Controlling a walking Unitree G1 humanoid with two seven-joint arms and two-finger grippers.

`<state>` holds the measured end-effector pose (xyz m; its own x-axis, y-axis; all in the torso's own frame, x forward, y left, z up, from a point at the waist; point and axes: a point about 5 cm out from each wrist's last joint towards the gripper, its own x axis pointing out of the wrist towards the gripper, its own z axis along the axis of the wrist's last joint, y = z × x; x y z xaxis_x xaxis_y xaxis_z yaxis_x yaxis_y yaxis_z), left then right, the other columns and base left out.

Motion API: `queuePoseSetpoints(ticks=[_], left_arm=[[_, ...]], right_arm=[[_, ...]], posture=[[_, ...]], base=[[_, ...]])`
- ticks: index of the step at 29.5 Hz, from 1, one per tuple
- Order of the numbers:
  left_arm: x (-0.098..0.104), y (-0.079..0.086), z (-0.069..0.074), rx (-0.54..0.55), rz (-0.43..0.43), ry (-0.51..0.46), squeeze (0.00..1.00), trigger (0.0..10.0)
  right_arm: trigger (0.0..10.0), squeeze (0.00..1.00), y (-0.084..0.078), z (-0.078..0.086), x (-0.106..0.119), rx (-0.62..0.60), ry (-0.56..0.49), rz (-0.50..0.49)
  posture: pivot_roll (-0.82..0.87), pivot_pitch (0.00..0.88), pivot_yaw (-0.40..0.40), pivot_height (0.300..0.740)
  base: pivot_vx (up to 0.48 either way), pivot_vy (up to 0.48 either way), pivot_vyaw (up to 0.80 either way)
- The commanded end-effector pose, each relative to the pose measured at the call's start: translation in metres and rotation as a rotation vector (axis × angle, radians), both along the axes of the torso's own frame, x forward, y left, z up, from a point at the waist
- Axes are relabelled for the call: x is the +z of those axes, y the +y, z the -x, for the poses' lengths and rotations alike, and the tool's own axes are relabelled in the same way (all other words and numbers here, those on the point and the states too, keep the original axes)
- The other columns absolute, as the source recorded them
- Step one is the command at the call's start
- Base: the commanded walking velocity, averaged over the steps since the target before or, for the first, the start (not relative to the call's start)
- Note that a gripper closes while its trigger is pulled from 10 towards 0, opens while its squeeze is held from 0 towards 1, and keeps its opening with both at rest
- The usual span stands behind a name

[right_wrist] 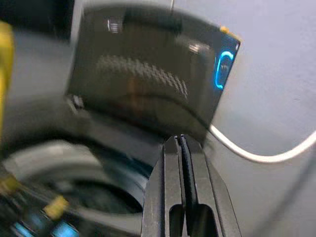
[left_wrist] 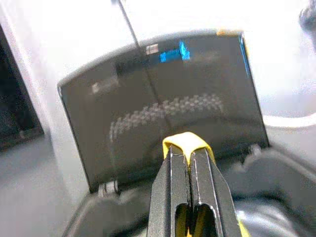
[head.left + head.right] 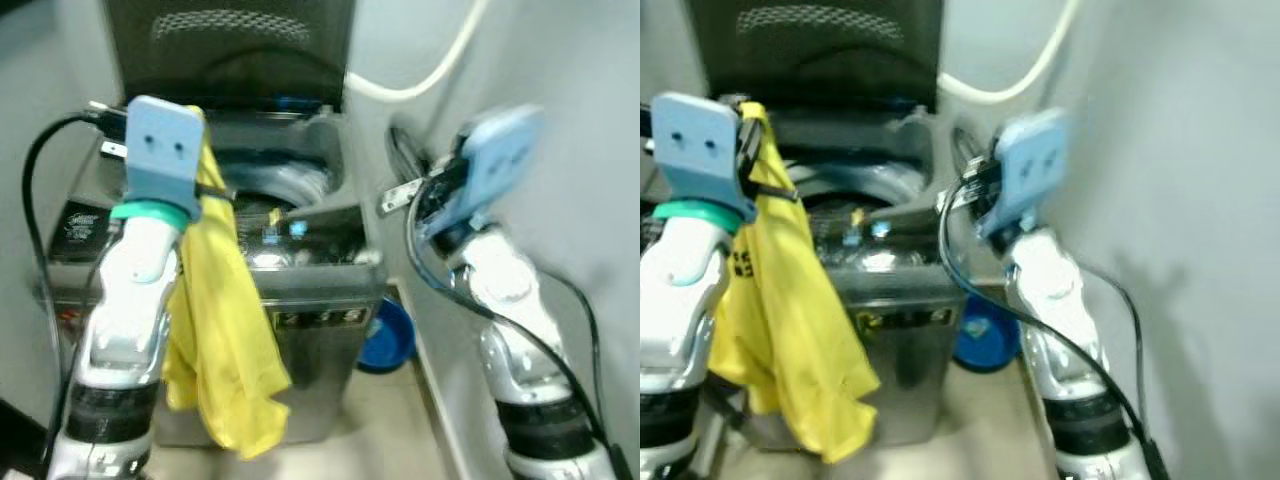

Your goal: Clothes washing

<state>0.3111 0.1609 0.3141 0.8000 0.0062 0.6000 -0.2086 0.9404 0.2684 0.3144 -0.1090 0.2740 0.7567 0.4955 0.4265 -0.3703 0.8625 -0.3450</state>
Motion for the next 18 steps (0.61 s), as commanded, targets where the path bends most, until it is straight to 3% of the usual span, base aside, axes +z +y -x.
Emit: queuePoseSetpoints(ticks=[1,4,8,9,10,18], left_arm=[[0.012,0.014,0.006,0.107,0.018,-0.089,0.00,10.0],[0.017,0.023,0.008,0.187,0.038,-0.120,0.00,10.0],[0.018,0.025,0.009,0.207,0.046,-0.124,0.00,10.0],[0.017,0.025,0.009,0.207,0.044,-0.128,0.00,10.0],[0.011,0.030,0.009,0.268,0.106,-0.109,0.00,10.0],[0.003,0.024,0.007,0.263,0.126,-0.087,0.00,10.0]], right_arm=[[10.0,0.00,0.014,0.003,-0.015,0.080,0.025,0.125],[10.0,0.00,0.017,0.003,-0.017,0.112,0.030,0.125],[10.0,0.00,0.017,0.003,-0.016,0.122,0.025,0.105],[10.0,0.00,0.017,0.003,-0.016,0.122,0.022,0.109],[10.0,0.00,0.017,0.004,-0.009,0.132,0.011,0.026],[10.0,0.00,0.015,0.003,-0.006,0.139,0.010,-0.036]], posture=[[0.12,0.000,-0.010,0.740],[0.13,0.000,-0.018,0.740],[0.13,0.000,-0.018,0.740],[0.13,0.000,-0.018,0.740],[0.13,0.000,-0.025,0.740],[0.13,0.000,-0.023,0.740]], base=[[0.000,0.000,-0.80],[0.000,0.000,-0.80],[0.000,0.000,-0.80],[0.000,0.000,0.00],[0.000,0.000,0.00],[0.000,0.000,0.00]])
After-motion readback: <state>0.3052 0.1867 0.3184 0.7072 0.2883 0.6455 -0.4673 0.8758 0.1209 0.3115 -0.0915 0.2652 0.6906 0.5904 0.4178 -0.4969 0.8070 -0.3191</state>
